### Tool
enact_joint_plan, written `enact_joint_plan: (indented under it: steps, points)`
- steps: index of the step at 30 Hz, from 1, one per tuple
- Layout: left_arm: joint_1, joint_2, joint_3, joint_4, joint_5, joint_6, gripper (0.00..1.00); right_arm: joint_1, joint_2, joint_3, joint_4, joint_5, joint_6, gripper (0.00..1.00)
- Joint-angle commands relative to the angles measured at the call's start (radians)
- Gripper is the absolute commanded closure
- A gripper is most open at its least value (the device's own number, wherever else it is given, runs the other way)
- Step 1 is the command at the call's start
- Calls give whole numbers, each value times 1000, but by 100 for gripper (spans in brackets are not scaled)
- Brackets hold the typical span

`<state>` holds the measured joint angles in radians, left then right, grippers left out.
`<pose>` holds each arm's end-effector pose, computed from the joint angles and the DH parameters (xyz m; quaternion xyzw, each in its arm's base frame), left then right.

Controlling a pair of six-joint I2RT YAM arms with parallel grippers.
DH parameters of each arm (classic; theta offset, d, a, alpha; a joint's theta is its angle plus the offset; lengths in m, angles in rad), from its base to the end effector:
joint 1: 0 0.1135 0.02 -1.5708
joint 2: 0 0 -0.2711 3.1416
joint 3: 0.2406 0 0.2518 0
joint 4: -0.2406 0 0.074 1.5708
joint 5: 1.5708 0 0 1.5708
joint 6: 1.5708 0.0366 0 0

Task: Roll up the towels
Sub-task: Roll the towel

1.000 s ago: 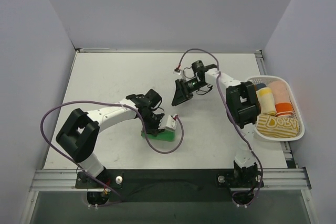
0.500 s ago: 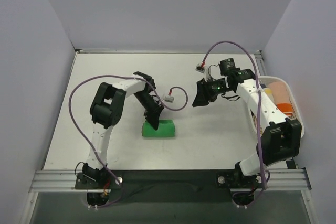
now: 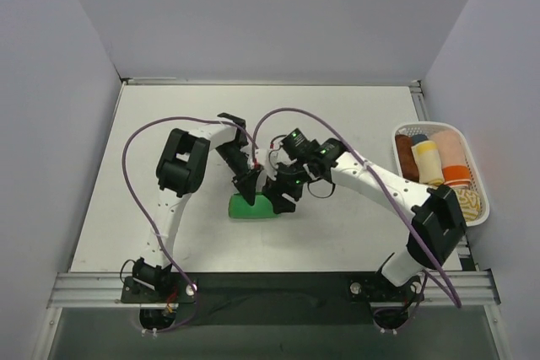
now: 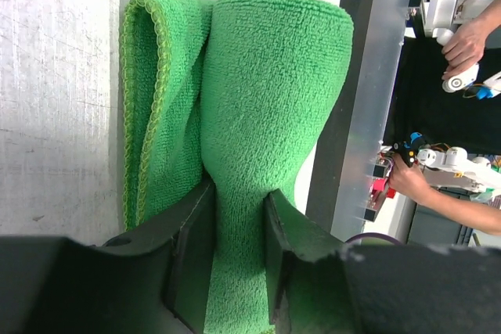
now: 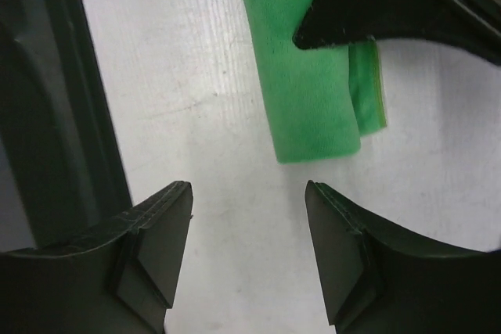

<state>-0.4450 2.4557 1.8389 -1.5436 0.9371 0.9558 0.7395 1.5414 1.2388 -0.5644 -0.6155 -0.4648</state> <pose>0.3581 -0.2034 0.1132 -0.4499 -0.7373 0.4836 0.1417 0.2300 0.2384 0.2897 -0.5928 0.6781 0.3266 0.2865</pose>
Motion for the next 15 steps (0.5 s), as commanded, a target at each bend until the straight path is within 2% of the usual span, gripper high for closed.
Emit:
enact_joint_plan:
  steps: [1, 7, 15]
  points:
    - [-6, 75, -36, 23, -199, 110, 63, 89, 63, -16, 126, 184, -77, 41]
    - [-1, 65, -58, 34, -195, 106, 58, 149, 157, -44, 241, 269, -149, 43]
    - [20, 68, -59, 31, -167, 93, 51, 166, 267, -88, 268, 208, -150, 53]
